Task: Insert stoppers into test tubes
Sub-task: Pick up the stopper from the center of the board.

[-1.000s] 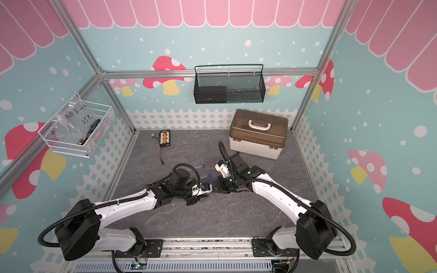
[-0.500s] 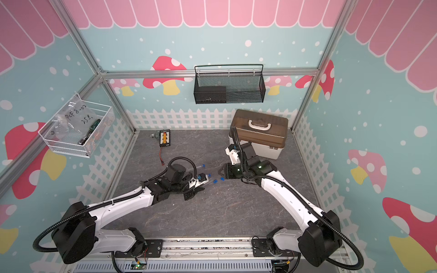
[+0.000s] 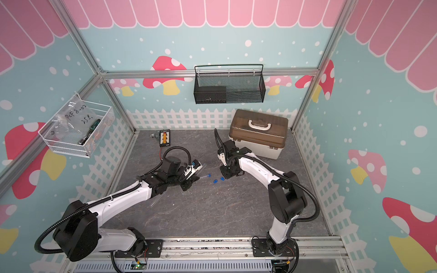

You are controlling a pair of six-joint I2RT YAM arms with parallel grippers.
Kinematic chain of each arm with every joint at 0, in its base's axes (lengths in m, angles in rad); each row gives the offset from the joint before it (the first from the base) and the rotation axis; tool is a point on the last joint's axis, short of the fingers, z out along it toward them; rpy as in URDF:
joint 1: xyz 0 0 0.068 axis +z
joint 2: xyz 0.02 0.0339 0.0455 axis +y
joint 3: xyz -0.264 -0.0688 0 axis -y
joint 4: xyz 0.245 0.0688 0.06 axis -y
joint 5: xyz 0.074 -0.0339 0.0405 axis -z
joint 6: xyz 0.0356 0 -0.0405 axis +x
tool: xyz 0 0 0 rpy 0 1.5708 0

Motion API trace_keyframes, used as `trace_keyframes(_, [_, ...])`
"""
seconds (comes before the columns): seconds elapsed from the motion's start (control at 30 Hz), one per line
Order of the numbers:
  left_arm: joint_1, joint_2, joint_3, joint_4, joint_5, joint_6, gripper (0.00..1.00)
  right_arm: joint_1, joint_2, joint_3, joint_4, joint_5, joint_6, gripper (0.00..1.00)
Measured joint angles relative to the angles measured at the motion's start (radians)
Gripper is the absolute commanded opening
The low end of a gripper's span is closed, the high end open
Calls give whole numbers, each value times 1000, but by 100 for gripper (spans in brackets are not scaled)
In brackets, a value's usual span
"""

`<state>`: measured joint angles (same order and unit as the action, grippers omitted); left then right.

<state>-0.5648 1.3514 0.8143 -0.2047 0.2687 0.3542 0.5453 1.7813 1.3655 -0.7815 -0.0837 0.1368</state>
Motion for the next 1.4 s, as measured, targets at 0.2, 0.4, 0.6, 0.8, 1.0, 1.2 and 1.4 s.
trace_keyframes(0.2, [2, 0, 0, 23, 1, -33, 8, 18, 125, 86, -23, -5, -44, 39])
trace_keyframes(0.4, [13, -10, 0, 47, 0, -41, 8, 23, 223, 145, -30, 5, -56, 37])
trace_keyframes(0.6, [15, -21, 0, 66, 1, -44, 8, 26, 277, 178, -48, 8, -56, 34])
trace_keyframes(0.8, [21, -22, 0, 69, 0, -44, 8, 31, 300, 201, -58, 24, -54, 29])
trace_keyframes(1.0, [26, -31, 0, 69, 0, -44, 8, 33, 336, 230, -69, 38, -47, 25])
trace_keyframes(1.2, [29, -40, -1, 74, 0, -44, 8, 33, 346, 237, -84, 44, -35, 21])
trace_keyframes(1.4, [34, -57, -1, 75, 0, -43, 8, 33, 354, 251, -112, 51, -23, 13])
